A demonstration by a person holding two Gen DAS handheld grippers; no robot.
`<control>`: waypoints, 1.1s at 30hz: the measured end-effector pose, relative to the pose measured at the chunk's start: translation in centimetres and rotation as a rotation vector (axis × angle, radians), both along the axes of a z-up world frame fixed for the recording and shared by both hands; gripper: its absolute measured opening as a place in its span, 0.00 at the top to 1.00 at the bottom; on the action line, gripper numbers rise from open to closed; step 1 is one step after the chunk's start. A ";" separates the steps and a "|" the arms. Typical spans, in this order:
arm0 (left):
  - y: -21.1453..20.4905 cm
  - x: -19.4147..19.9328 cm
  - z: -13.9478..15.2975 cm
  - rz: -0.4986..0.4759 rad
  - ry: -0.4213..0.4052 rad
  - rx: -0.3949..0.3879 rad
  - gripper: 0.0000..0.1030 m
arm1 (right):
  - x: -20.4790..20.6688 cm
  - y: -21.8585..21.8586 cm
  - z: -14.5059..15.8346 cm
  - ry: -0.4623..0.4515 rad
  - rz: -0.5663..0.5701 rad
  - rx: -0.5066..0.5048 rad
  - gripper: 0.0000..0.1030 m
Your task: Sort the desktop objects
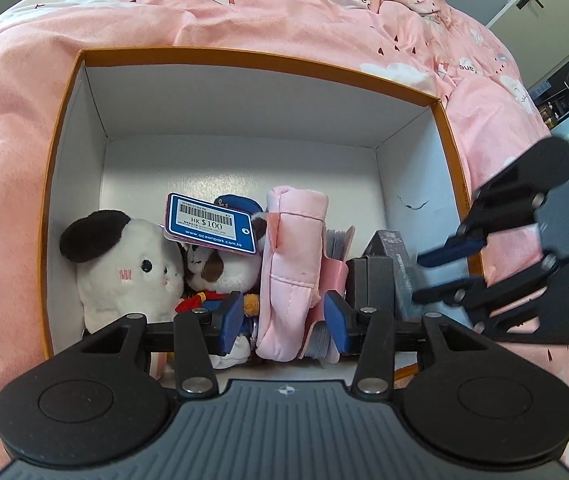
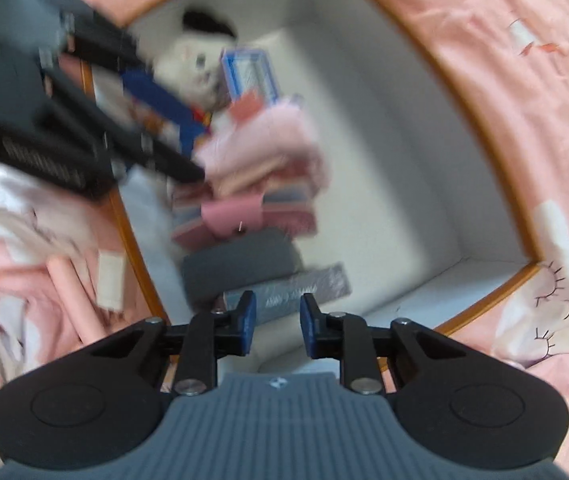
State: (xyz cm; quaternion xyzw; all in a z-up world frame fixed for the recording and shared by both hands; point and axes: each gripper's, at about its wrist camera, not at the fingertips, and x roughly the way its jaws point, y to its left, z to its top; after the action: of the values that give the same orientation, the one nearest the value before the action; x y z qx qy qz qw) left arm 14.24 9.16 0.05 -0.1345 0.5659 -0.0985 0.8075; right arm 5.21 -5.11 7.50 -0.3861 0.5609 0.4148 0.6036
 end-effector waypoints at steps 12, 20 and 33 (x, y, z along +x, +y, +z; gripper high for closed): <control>-0.6 0.5 -0.3 -0.016 0.006 0.012 0.50 | -0.7 -0.2 -2.0 -0.023 0.098 -0.122 0.78; -1.8 1.0 -2.0 -0.035 0.026 0.069 0.50 | -2.5 1.4 -5.9 -0.048 0.362 -0.285 0.78; -1.3 -0.1 -1.6 -0.038 0.058 0.081 0.77 | -3.6 1.5 -5.8 -0.108 0.418 -0.038 0.92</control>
State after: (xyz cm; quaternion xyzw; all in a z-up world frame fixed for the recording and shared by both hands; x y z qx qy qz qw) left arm 14.13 7.90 -1.57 -0.0937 0.5949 -0.0869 0.7936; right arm 1.64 -3.56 1.72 -0.5268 0.4432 0.4993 0.5261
